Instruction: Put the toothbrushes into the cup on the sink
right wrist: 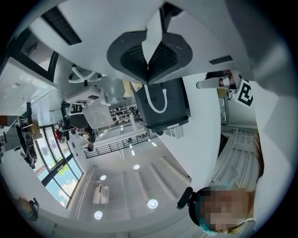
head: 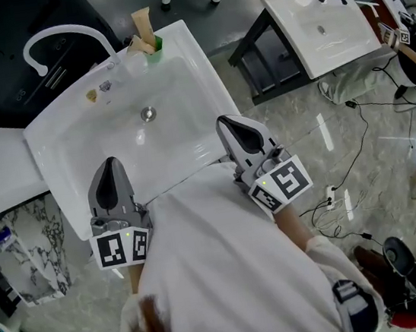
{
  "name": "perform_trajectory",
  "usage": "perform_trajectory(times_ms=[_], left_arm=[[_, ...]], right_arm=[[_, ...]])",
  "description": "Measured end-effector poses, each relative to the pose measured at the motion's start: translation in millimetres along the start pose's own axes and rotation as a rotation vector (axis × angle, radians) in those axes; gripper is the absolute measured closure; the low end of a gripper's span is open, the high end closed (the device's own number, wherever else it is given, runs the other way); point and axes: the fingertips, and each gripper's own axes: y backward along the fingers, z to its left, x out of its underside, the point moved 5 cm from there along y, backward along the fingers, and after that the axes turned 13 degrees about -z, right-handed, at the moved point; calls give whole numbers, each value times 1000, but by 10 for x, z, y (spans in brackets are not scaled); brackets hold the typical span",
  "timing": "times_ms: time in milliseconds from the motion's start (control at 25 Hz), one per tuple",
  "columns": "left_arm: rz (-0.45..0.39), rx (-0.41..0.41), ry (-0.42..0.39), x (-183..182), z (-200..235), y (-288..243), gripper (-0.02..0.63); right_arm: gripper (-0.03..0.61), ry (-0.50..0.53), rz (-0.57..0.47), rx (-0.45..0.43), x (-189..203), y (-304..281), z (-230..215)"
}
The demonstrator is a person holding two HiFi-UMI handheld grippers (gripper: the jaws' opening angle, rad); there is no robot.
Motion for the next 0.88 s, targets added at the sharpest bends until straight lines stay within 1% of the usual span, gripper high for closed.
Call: perform_trajectory(times_ms=[560, 880], left_arm=[[3, -30, -8, -2, 9, 19, 600], [-1, -28, -5, 16, -3, 45, 600]], right_arm=[[566, 1, -3, -21, -8, -59, -47], [566, 8, -4, -22, 0, -39, -32]])
